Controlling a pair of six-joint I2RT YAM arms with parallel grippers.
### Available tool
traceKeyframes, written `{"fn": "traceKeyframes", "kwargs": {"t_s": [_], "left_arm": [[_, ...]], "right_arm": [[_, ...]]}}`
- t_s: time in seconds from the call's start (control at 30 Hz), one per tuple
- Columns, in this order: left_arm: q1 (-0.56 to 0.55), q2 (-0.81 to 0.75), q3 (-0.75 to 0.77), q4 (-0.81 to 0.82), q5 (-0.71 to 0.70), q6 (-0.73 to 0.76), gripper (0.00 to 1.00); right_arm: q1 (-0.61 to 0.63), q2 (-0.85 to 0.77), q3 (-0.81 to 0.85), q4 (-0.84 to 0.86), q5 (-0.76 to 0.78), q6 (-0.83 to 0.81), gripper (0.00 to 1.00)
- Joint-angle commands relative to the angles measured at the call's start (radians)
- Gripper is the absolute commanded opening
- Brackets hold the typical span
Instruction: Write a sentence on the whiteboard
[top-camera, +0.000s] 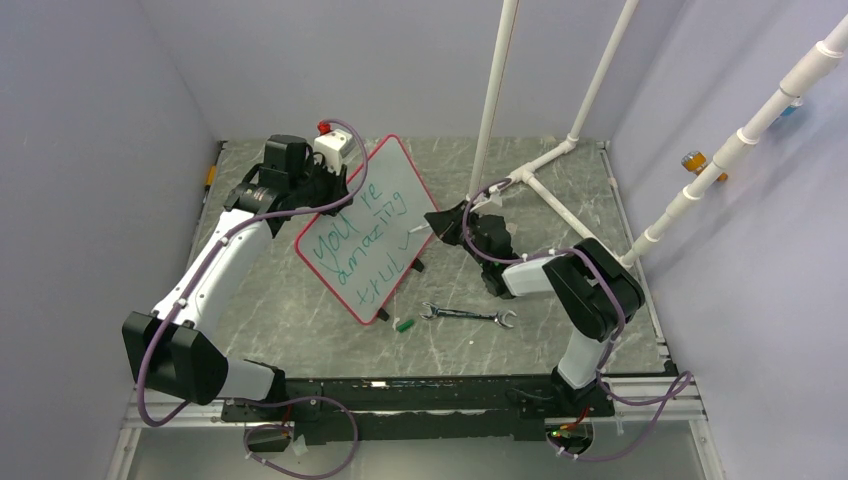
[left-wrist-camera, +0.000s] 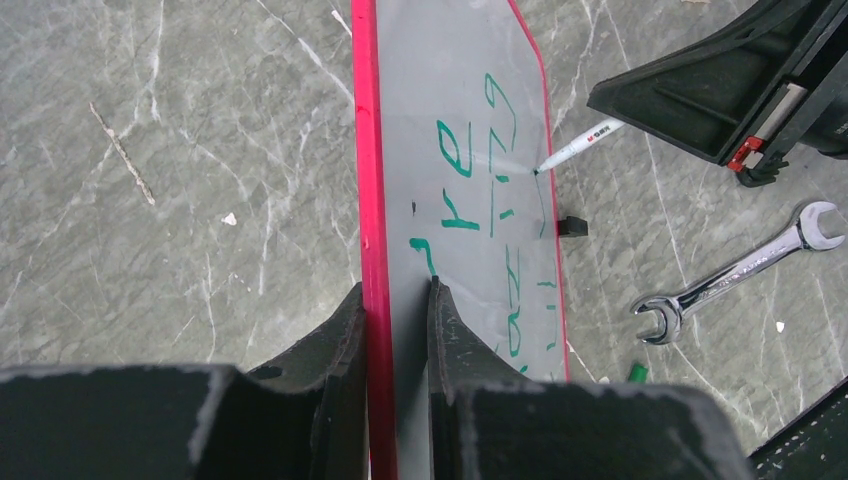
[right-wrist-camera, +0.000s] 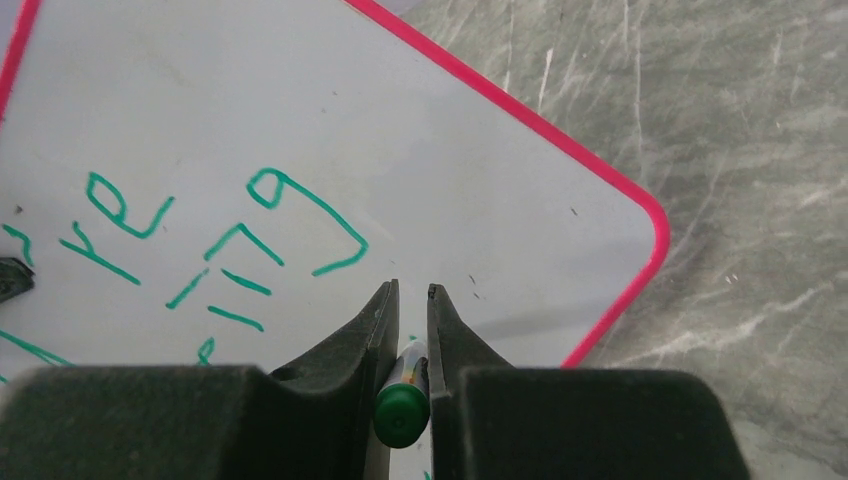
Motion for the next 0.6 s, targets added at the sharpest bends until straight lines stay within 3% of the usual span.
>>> {"fn": "traceKeyframes", "kwargs": {"t_s": [0.0,0.57], "left_arm": [[0.004,0.002,-0.004,-0.074,-0.137,0.140,0.00],[0.004,-0.002,-0.006,-0.075,-0.139,0.141,0.00]], "right_arm": [[0.008,0.023,-0.040,0.004,-0.014,-0.010,0.00],[0.010,0.054,-0.098,0.035,-0.033,-0.005,0.00]]}}
